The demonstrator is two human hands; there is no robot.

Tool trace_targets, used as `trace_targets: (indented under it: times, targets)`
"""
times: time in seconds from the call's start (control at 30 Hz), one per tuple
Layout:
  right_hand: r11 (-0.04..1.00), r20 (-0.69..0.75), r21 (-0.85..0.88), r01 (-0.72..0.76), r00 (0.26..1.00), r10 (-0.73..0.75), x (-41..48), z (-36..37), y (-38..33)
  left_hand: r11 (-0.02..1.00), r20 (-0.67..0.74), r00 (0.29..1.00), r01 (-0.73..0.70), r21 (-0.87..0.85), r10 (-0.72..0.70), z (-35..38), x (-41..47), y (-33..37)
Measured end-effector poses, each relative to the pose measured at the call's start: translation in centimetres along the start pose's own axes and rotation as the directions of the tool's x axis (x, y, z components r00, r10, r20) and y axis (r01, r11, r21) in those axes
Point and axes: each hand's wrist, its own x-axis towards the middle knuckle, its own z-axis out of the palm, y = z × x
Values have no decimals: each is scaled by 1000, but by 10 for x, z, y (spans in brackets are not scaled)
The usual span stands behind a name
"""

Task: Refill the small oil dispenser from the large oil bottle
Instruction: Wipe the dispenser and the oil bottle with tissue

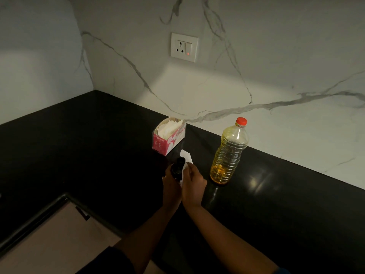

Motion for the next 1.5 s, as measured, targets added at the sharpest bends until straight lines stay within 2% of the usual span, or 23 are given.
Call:
trace_targets:
  times: [0.07, 0.17, 0.27, 0.33, 0.43, 0.53, 0.63, 0.73, 0.8, 0.9, 1.0, 1.1, 1.17, 1.23, 1.5]
  targets:
    - [996, -6, -71, 52, 999, -53, -2, -1, 2, 999, 3, 1000, -31, 5, 31, -1, 0, -2]
    - [982, -25, -140, 127, 991, -132, 1, -1, 4, 992, 13, 999, -34, -120, 35, -5, -1, 1]
    - [961, -11, -203, 187, 981, -193, 8, -3, 7, 957, -115, 992, -79, -279, 49, -11, -2, 9]
    - [951, 19, -217, 219, 975, -220, 10, -6, 10, 950, -187, 977, -154, -271, 105, -17, -4, 12]
    - [955, 53, -186, 231, 973, -225, 14, -11, 14, 952, -166, 968, -220, -212, 187, -26, -4, 13]
    - [999, 19, -3, 44, 999, -44, 21, -19, 14, 925, -166, 971, -218, -311, 173, -26, -4, 12]
    - [935, -127, 296, -195, 962, 241, 28, -25, 8, 931, -118, 983, -173, -322, 142, -33, -4, 17]
    - [793, -184, 569, -219, 906, 382, 36, -30, 1, 920, -93, 987, -156, -359, 132, -37, -1, 18]
    - [776, -172, 597, -203, 913, 370, 38, -31, -1, 896, -94, 983, -181, -405, 156, -39, -3, 19]
    - [834, -104, 496, -241, 937, 332, 35, -29, 0, 904, -154, 969, -235, -358, 191, -38, -4, 19]
    - [872, 61, 388, -298, 953, 298, 30, -24, 8, 918, -143, 967, -247, -310, 211, -38, -3, 18]
    - [955, 182, 158, -252, 958, 223, 24, -20, 10, 906, -126, 963, -267, -327, 238, -41, -4, 17]
    - [978, 132, 71, -197, 974, 186, 23, -21, 10, 898, -93, 974, -228, -377, 208, -47, -5, 20]
    - [983, 93, 15, -183, 979, 181, 25, -22, 10, 909, -96, 976, -216, -357, 194, -49, -3, 20]
    - [973, 89, -90, -211, 972, 219, 32, -20, 7, 908, -107, 988, -149, -393, 116, -56, 6, 33]
